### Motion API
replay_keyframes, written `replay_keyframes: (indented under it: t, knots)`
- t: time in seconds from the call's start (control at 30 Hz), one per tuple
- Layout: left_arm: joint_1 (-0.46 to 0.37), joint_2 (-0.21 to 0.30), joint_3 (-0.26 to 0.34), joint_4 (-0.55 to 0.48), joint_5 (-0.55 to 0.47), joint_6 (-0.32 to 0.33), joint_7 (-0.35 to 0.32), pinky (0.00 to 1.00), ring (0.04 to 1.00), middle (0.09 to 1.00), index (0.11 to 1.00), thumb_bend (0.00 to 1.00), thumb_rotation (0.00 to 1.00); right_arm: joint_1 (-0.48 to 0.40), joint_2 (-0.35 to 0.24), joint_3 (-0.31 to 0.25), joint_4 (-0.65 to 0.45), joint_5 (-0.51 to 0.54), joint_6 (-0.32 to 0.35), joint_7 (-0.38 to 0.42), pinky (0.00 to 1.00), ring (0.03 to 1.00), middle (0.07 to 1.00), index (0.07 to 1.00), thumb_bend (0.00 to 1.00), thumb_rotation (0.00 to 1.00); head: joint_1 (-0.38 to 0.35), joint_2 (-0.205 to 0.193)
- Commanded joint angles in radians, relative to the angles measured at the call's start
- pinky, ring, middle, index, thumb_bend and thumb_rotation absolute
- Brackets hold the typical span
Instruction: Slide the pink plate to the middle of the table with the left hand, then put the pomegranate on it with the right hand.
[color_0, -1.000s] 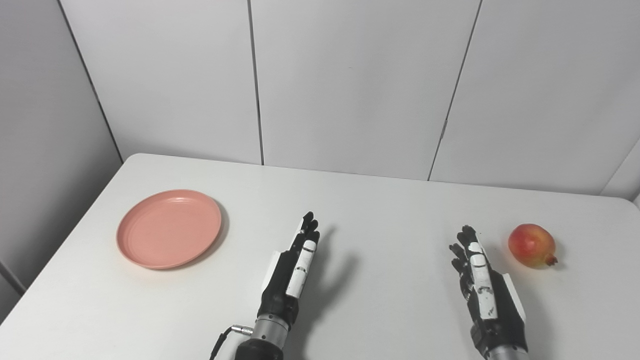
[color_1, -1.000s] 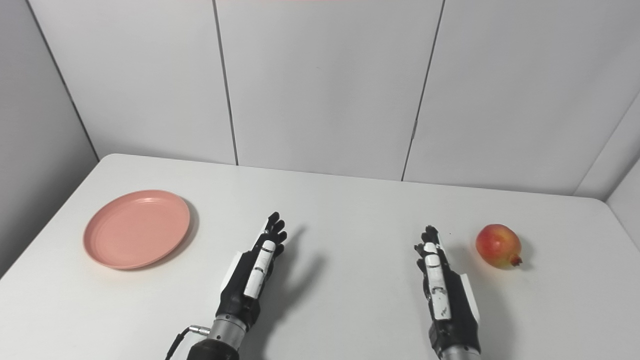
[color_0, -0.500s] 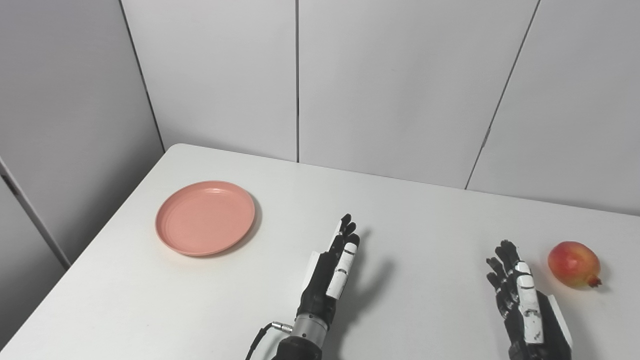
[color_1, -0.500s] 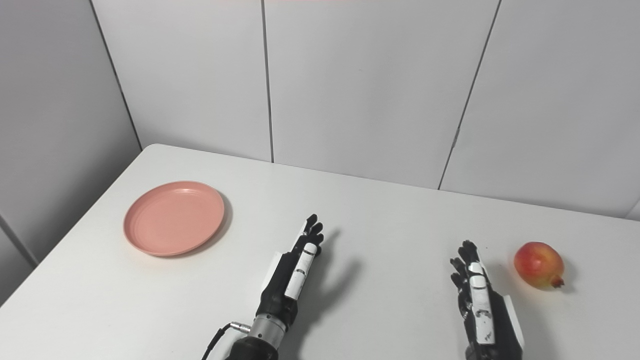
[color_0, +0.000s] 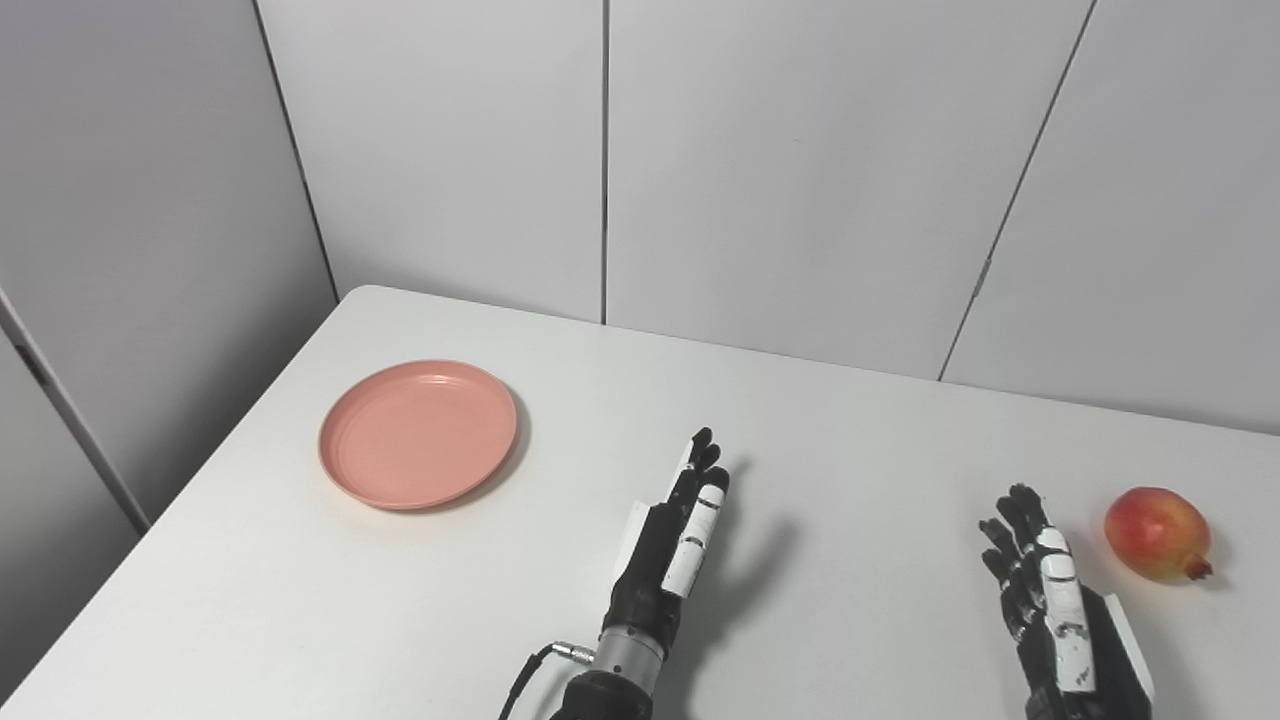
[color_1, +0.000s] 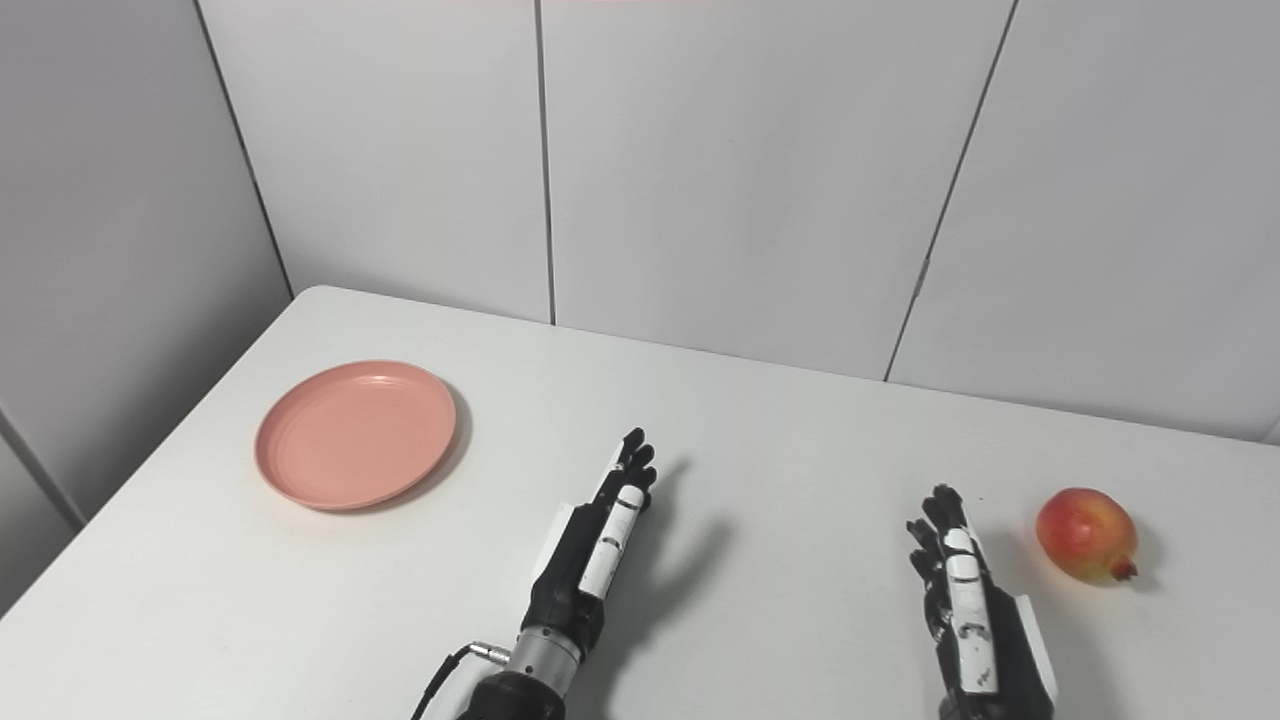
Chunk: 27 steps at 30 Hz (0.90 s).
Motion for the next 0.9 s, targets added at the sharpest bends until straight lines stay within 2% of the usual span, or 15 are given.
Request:
replay_keyframes:
  t: [0.0,0.53,0.87]
  knots:
    - [-0.027,-0.021,-0.018,-0.006,0.01,-0.004,-0.004,0.97,0.98,0.994,0.991,0.41,1.0,-0.012,0.002,-0.005,-0.02,0.003,-0.057,-0.003,1.0,0.969,0.975,0.969,0.22,1.0,-0.001,0.002]
    - [-0.034,-0.005,-0.007,-0.04,0.008,-0.003,-0.007,0.96,0.971,0.98,0.971,0.45,1.0,-0.01,0.004,0.002,-0.013,-0.006,-0.068,0.002,1.0,0.972,0.977,0.973,0.23,1.0,-0.002,0.003]
    - [-0.048,0.022,0.002,-0.126,0.003,0.029,-0.021,0.95,0.958,0.974,0.963,0.47,1.0,-0.011,0.011,0.003,-0.012,-0.01,-0.064,-0.001,1.0,0.972,0.978,0.971,0.21,1.0,-0.002,0.002]
